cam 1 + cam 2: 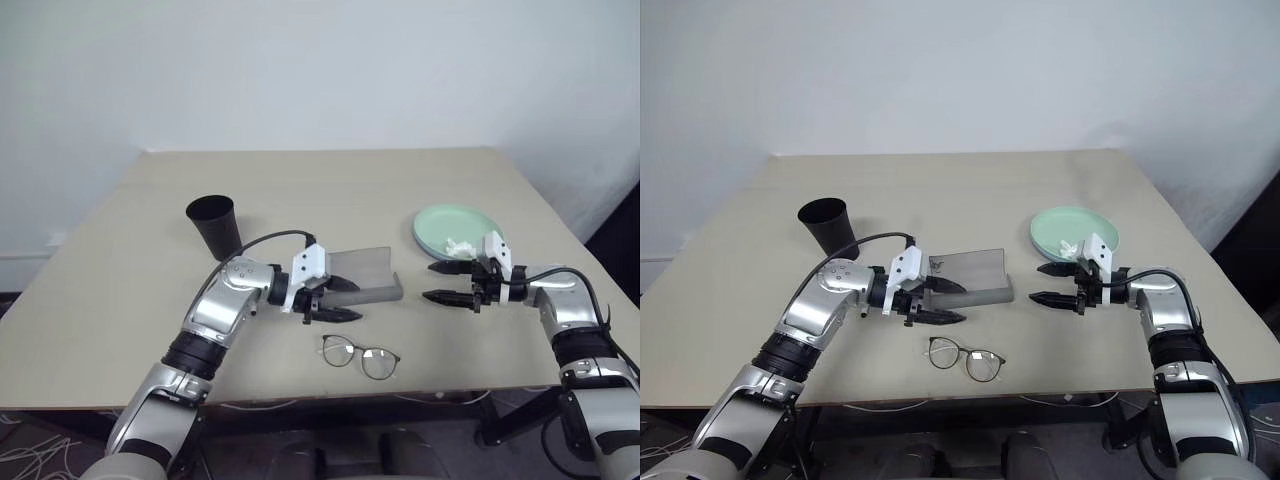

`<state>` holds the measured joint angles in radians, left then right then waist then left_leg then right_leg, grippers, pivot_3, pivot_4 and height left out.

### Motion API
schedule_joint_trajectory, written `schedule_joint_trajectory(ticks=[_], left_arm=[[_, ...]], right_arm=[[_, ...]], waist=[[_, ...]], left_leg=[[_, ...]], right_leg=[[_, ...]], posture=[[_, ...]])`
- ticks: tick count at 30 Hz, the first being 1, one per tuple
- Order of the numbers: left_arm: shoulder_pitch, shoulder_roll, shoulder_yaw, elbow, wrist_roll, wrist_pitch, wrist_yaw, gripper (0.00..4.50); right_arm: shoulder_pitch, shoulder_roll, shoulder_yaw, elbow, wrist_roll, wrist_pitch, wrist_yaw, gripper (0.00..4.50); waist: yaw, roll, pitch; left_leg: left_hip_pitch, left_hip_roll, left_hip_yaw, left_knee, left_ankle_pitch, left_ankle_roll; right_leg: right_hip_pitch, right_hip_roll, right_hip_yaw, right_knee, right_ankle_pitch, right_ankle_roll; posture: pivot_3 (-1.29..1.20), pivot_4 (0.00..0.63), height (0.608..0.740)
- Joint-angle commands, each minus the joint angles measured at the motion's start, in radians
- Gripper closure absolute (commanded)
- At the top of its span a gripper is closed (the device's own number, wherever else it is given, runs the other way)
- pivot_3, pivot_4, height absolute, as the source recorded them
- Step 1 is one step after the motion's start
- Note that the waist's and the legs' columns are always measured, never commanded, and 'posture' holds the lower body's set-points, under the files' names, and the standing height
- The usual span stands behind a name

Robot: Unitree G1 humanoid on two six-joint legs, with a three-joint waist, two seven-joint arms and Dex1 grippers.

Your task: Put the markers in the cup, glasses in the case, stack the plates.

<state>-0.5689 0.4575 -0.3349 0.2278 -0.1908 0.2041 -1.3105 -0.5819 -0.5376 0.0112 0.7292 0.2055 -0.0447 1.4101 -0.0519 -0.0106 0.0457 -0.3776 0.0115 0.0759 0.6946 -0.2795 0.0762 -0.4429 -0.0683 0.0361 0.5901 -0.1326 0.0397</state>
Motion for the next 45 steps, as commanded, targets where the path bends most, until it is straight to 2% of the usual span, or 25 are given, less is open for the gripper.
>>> schedule_joint_trajectory(ticks=[1,12,21,45], left_arm=[[-0.058,0.011,-0.025,-0.029,0.023,-0.022,-0.044,1.70],[-0.214,0.024,-0.125,0.111,0.112,-0.155,-0.221,1.70],[-0.249,-0.010,-0.183,0.162,0.155,-0.198,-0.299,1.70],[-0.221,-0.069,-0.249,0.201,0.249,-0.241,-0.268,1.70]], right_arm=[[-0.014,0.007,-0.017,-0.021,0.016,-0.023,-0.019,0.79],[0.005,0.028,-0.010,-0.043,0.006,-0.046,-0.073,0.79],[0.012,0.030,-0.010,-0.014,-0.002,-0.083,-0.101,0.79],[0.007,0.036,-0.004,0.011,-0.008,-0.108,-0.129,0.79]], waist=[[0.000,0.000,0.000],[0.000,0.000,0.000],[0.000,0.000,0.000],[0.000,0.000,0.000]], left_leg=[[0.000,0.000,0.000,0.000,0.000,0.000],[-0.001,0.000,0.000,0.002,0.000,0.000],[-0.001,0.000,0.000,0.002,0.000,0.001],[-0.001,0.000,0.000,0.003,0.000,0.001]], right_leg=[[0.000,0.000,0.000,0.000,0.000,0.000],[0.000,0.000,0.000,0.000,0.000,0.000],[0.000,0.000,0.000,0.000,0.000,0.000],[0.000,0.000,0.001,0.000,0.000,0.000]], posture=[[0.00,0.000,0.732],[0.00,0.000,0.732],[0.00,0.000,0.732],[0.00,0.000,0.732]])
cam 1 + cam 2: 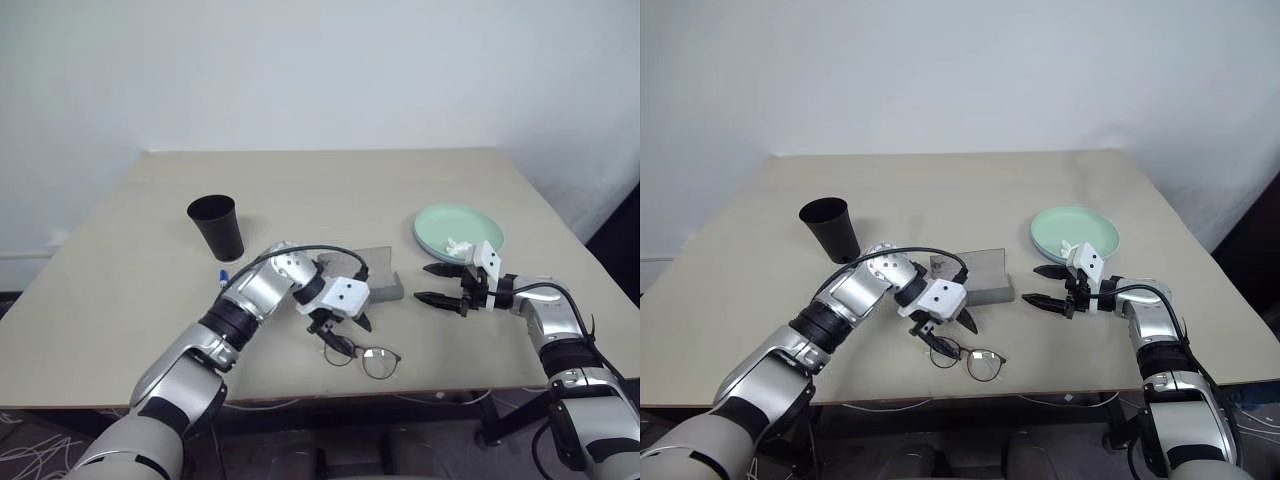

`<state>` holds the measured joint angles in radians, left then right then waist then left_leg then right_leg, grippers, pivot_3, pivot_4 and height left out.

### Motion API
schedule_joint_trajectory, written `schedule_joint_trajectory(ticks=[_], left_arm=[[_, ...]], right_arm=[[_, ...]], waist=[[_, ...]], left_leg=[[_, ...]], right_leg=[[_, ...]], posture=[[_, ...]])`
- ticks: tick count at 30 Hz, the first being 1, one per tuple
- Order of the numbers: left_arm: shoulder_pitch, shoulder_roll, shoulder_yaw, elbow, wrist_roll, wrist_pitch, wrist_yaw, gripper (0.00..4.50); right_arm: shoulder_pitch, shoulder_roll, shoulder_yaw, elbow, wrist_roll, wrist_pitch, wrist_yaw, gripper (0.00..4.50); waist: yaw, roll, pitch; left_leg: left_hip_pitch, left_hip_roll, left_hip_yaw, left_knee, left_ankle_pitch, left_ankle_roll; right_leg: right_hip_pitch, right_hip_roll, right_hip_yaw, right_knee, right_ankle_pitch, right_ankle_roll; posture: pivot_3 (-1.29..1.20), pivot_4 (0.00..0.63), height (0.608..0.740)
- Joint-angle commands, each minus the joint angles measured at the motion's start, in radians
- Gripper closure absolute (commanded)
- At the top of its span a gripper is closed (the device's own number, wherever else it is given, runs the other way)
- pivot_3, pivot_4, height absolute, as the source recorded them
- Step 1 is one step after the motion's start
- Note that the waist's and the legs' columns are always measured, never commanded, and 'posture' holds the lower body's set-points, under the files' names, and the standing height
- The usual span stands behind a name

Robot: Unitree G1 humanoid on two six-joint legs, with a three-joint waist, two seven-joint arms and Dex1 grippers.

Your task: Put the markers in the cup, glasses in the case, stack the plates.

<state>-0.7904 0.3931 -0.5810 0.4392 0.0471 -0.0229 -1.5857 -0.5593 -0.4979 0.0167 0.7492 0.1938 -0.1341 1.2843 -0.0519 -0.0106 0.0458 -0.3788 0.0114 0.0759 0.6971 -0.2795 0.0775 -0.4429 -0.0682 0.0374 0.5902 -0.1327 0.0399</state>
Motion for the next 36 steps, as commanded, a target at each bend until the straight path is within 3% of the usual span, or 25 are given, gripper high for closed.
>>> schedule_joint_trajectory(ticks=[1,4,10,18,22,23,36], left_arm=[[0.004,-0.006,-0.004,-0.011,0.014,-0.015,0.009,1.70],[0.013,-0.016,-0.002,-0.013,0.017,-0.015,0.012,1.70],[0.024,-0.024,0.001,-0.020,0.024,-0.005,0.017,3.58],[0.015,-0.025,0.010,-0.011,0.019,0.000,0.020,3.58],[0.011,-0.022,0.016,-0.011,0.013,0.004,0.016,4.43],[0.011,-0.022,0.019,-0.010,0.012,0.006,0.018,4.47],[-0.024,-0.019,0.087,-0.004,-0.032,0.052,0.032,4.47]], right_arm=[[-0.016,-0.003,-0.010,-0.008,0.004,-0.020,-0.003,0.79],[-0.018,-0.003,-0.009,-0.004,0.002,-0.022,-0.005,0.79],[-0.022,-0.005,-0.011,0.001,-0.001,-0.025,-0.007,0.74],[-0.031,-0.003,-0.011,0.017,-0.006,-0.037,-0.013,0.74],[-0.032,-0.003,-0.009,0.022,-0.007,-0.042,-0.016,0.74],[-0.032,-0.002,-0.009,0.022,-0.007,-0.043,-0.016,0.74],[-0.051,-0.006,-0.014,0.036,-0.004,-0.045,-0.016,0.74]], waist=[[0.000,0.000,0.000],[0.000,0.000,0.000],[0.000,0.000,0.000],[0.000,0.000,0.000],[0.000,0.000,0.000],[0.000,0.000,0.000],[0.000,0.000,0.000]], left_leg=[[0.000,0.000,0.000,0.000,0.000,0.000],[0.000,0.000,0.000,0.000,0.000,0.000],[0.000,0.000,0.000,0.000,0.000,0.000],[0.000,0.000,0.000,0.000,0.001,0.001],[0.001,0.000,0.000,0.000,0.001,0.001],[0.001,0.000,0.000,0.000,0.001,0.001],[0.000,0.000,0.000,0.001,0.001,0.002]], right_leg=[[0.000,0.000,0.000,0.000,0.000,0.000],[0.000,0.000,0.000,0.000,0.000,0.000],[0.000,0.000,0.000,0.000,0.000,0.000],[0.000,0.000,0.000,0.000,0.000,0.000],[0.001,0.000,0.000,0.000,0.000,0.000],[0.001,0.000,0.000,0.000,0.000,0.000],[0.001,0.000,0.001,0.000,0.000,0.000]], posture=[[0.00,0.000,0.732],[0.00,0.000,0.732],[0.00,0.000,0.732],[0.00,0.000,0.732],[0.00,0.000,0.732],[0.00,0.000,0.732],[0.00,0.000,0.732]])
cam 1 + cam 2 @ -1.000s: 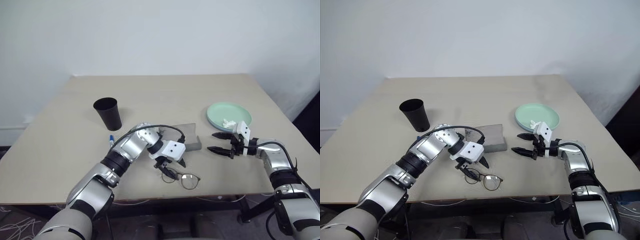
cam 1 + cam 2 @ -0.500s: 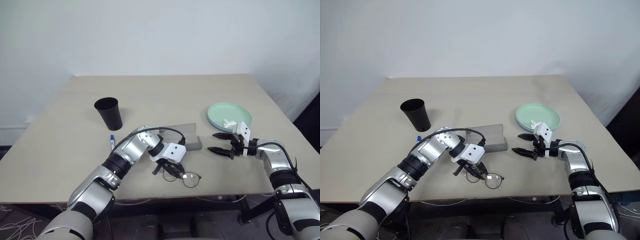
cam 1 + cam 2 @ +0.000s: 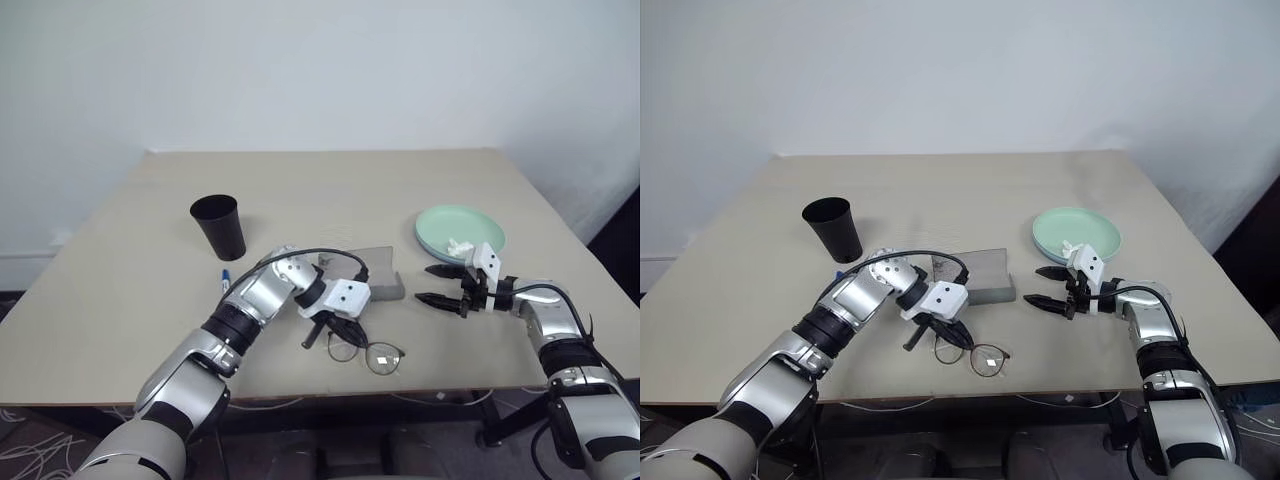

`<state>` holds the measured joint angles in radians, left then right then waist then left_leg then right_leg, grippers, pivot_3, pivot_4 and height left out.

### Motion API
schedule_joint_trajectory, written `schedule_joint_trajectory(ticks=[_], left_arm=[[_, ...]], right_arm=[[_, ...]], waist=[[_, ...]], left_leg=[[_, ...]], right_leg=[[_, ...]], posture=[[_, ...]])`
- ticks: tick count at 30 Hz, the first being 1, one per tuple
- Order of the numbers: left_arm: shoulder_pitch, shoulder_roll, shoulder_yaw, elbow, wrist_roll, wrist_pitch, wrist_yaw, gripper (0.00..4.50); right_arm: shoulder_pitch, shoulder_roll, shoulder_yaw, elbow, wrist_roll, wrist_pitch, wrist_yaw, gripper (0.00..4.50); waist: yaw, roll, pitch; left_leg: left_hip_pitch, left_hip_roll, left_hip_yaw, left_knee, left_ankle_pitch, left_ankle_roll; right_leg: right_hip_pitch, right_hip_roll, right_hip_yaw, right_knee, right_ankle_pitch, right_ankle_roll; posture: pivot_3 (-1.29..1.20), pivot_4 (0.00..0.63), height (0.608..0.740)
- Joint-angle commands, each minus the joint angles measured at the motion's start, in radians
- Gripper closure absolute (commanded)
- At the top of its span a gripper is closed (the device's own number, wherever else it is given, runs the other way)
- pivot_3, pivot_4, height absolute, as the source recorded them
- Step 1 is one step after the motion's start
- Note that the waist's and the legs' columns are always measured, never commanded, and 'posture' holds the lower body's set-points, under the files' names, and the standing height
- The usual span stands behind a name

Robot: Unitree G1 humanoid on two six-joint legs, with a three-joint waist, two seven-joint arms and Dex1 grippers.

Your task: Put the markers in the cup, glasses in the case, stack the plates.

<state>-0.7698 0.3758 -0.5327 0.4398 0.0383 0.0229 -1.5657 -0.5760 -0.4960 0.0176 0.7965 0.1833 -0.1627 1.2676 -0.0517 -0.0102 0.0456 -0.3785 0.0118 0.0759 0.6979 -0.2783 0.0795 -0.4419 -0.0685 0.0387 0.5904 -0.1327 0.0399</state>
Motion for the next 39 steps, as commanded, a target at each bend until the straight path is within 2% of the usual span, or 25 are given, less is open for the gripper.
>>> schedule_joint_trajectory(ticks=[1,11,17,26,39], left_arm=[[-0.052,-0.002,0.048,0.003,-0.026,0.007,0.017,4.47],[-0.187,-0.005,0.147,0.100,-0.069,0.007,0.050,4.47],[-0.290,-0.012,0.184,0.239,-0.044,-0.043,0.118,4.47],[-0.409,-0.074,0.122,0.576,0.162,-0.227,0.397,4.47],[-0.442,-0.162,0.094,0.758,0.296,-0.241,0.571,4.47]], right_arm=[[-0.036,-0.008,-0.015,-0.009,0.007,-0.017,0.001,0.74],[-0.045,-0.012,-0.015,-0.003,0.005,-0.016,0.003,0.74],[-0.050,-0.018,-0.017,0.018,0.001,-0.024,-0.001,0.74],[-0.044,-0.019,-0.020,0.022,0.006,-0.044,0.037,0.74],[-0.026,-0.021,-0.024,0.004,0.005,-0.040,0.060,0.74]], waist=[[0.000,0.000,0.000],[0.000,0.000,0.000],[0.000,0.000,0.000],[0.000,0.000,0.000],[0.000,-0.001,0.001]], left_leg=[[0.000,0.000,0.000,0.000,0.000,0.000],[-0.001,-0.001,-0.001,0.000,0.000,0.000],[-0.001,-0.001,-0.001,0.000,0.000,0.000],[-0.001,-0.002,-0.001,0.000,0.000,0.000],[-0.002,-0.003,-0.002,0.000,0.000,0.000]], right_leg=[[0.000,0.000,0.000,0.000,0.000,0.000],[0.000,0.000,0.000,0.000,0.000,0.000],[0.000,0.001,0.000,0.000,0.000,0.000],[0.000,0.001,0.000,0.000,0.000,0.000],[-0.001,0.001,0.000,0.000,0.001,0.002]], posture=[[0.00,0.000,0.732],[0.00,0.000,0.732],[0.00,0.000,0.732],[0.00,0.000,0.732],[0.00,0.000,0.732]])
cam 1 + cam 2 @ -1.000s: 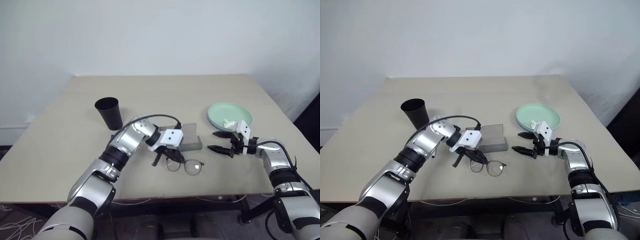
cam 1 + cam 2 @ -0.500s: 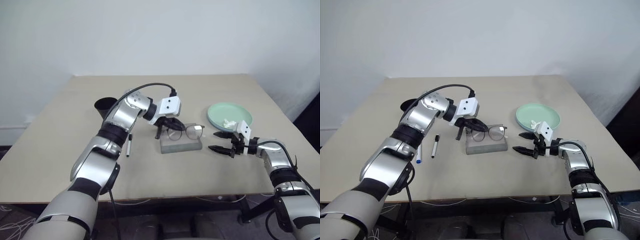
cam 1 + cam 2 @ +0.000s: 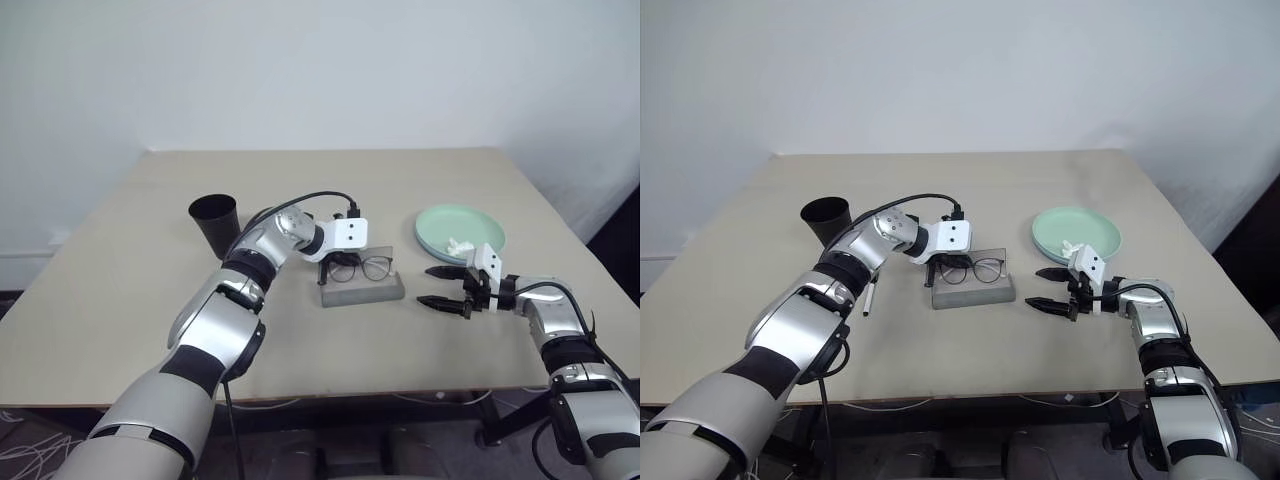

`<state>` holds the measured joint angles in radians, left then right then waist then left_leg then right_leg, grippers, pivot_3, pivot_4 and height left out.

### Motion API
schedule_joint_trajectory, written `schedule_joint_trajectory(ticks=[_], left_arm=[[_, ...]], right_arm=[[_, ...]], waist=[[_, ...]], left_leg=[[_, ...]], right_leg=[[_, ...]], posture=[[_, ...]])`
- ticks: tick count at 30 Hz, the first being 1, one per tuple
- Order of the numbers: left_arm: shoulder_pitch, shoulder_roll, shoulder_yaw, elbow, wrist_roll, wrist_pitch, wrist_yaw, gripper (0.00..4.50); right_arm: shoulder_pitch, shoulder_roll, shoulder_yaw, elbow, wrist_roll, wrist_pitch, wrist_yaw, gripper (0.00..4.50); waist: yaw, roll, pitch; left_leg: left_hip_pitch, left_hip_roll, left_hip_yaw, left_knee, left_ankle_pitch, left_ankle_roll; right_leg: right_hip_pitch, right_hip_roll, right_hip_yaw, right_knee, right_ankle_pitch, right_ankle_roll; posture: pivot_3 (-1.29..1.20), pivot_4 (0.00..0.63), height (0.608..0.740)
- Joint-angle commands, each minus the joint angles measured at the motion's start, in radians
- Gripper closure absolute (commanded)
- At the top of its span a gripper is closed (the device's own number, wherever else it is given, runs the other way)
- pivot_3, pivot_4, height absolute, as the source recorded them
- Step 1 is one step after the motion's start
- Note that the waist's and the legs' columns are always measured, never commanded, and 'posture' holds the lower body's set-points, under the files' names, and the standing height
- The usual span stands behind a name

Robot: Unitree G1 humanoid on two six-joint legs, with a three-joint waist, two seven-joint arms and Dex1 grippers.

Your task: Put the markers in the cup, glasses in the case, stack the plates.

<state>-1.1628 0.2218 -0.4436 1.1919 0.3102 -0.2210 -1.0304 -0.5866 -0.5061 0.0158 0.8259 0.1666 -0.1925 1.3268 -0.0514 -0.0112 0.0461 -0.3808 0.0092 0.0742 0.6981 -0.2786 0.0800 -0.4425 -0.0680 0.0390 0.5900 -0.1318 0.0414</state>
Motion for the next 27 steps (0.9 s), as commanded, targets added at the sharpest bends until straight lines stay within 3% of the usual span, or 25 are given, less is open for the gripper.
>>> schedule_joint_trajectory(ticks=[1,12,23,27], left_arm=[[-0.048,-0.012,0.002,0.012,0.030,0.004,0.037,4.47],[-0.009,-0.054,0.009,0.017,0.033,0.024,-0.069,4.47],[0.049,-0.032,0.001,-0.049,0.019,0.051,-0.238,4.47],[0.057,-0.026,-0.003,-0.063,0.030,0.059,-0.213,4.47]], right_arm=[[-0.013,-0.009,-0.022,-0.029,0.021,-0.010,-0.001,0.74],[-0.011,-0.001,-0.021,-0.015,0.017,-0.027,-0.019,0.74],[-0.013,-0.002,-0.020,-0.010,0.015,-0.029,-0.023,0.74],[-0.015,-0.002,-0.018,-0.005,0.012,-0.033,-0.024,0.74]], waist=[[0.000,0.000,0.000],[0.000,0.000,0.000],[0.000,0.000,0.000],[0.000,0.000,0.000]], left_leg=[[0.000,0.000,0.000,0.000,0.000,0.000],[0.000,0.000,0.000,0.000,0.000,0.000],[0.000,0.000,0.000,0.000,0.000,0.000],[0.000,0.000,-0.001,0.000,0.000,0.000]], right_leg=[[0.000,0.000,0.000,0.000,0.000,0.000],[0.000,0.000,0.000,0.000,0.000,0.000],[0.000,0.000,0.000,0.000,0.000,0.000],[0.000,0.000,0.000,0.000,0.000,0.000]], posture=[[0.00,0.000,0.732],[0.00,0.000,0.732],[0.00,0.000,0.732],[0.00,0.000,0.732]])
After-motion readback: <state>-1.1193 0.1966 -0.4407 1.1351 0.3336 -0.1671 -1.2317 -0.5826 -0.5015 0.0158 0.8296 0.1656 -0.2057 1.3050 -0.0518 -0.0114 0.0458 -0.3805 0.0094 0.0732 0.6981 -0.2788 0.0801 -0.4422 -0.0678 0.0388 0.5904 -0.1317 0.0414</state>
